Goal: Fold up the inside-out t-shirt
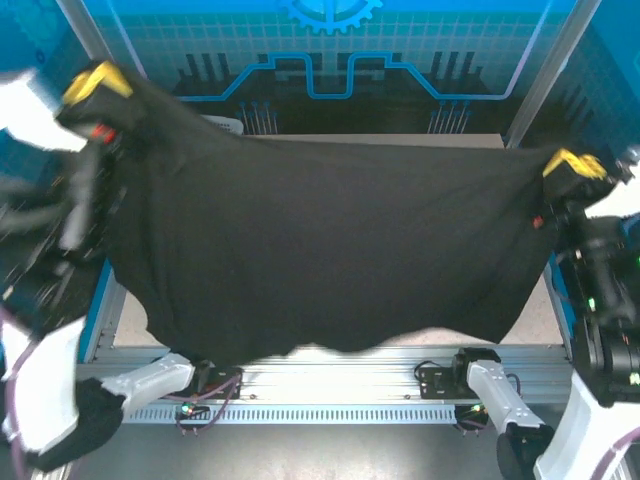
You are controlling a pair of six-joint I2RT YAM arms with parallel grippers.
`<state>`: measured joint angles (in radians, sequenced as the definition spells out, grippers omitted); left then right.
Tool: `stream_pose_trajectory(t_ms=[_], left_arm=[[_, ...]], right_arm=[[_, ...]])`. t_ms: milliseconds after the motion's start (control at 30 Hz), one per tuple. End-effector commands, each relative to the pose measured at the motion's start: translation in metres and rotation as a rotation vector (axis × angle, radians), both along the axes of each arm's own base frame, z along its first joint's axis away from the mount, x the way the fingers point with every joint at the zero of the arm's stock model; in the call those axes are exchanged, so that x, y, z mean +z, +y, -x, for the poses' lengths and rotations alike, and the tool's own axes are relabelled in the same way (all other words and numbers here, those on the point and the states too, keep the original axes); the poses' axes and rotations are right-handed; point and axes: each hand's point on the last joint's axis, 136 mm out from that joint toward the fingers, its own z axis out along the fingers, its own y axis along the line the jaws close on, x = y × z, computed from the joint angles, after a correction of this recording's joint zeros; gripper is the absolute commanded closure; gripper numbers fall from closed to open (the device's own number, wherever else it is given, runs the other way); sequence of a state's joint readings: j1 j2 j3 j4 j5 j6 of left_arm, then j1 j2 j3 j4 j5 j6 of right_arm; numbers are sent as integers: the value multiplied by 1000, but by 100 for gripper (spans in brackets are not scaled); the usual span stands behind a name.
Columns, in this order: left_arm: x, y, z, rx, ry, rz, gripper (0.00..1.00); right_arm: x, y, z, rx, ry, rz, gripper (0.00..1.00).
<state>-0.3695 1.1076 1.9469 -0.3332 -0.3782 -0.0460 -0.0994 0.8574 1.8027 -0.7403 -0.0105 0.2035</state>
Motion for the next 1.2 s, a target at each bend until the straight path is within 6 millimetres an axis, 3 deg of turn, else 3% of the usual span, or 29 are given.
stream_pose_trajectory(t_ms=[0, 67, 133, 267, 400, 467, 500, 533, 567, 633, 667, 800, 867, 967, 1067, 1167], left_arm=[[-35, 2, -96, 101, 154, -58, 100], [-59, 0, -148, 97, 219, -73, 100], [-95, -5, -202, 95, 293, -98, 100], [-215, -21, -319, 68, 484, -123, 100], [-357, -33, -424, 35, 663, -109, 98], [-415, -39, -464, 7, 725, -79, 76], [-431, -42, -480, -11, 723, -61, 73], [-446, -45, -489, -35, 716, -45, 63], [-445, -46, -495, -52, 682, -34, 51], [-445, -50, -495, -84, 679, -5, 43], [-445, -52, -492, -103, 699, 9, 39], [-425, -60, -452, -183, 743, 93, 28], [-418, -63, -422, -225, 788, 172, 25], [-420, -71, -362, -293, 880, 337, 23], [-439, -84, -296, -392, 891, 490, 20], [-474, -85, -232, -414, 1000, 595, 20]], right_arm=[[-30, -19, -75, -62, 112, 17, 100], [-49, -21, -116, -51, 158, 13, 100], [-77, -21, -159, -38, 218, 7, 100], [-162, -14, -258, -23, 362, -4, 96], [-285, -4, -369, -47, 564, 1, 89], [-350, -3, -419, -51, 687, -33, 80], [-381, 0, -442, -39, 752, -52, 73], [-404, 3, -457, -25, 802, -62, 67], [-429, 5, -470, -17, 855, -75, 60], [-451, 6, -479, -15, 920, -71, 56], [-449, 4, -478, -30, 934, -60, 56], [-448, 16, -442, -23, 1020, 45, 49], [-432, 26, -408, -7, 1013, 75, 46], [-431, 43, -339, 51, 1069, 18, 42], [-445, 57, -275, 121, 1136, -99, 41], [-459, 54, -217, 109, 1229, -201, 41]])
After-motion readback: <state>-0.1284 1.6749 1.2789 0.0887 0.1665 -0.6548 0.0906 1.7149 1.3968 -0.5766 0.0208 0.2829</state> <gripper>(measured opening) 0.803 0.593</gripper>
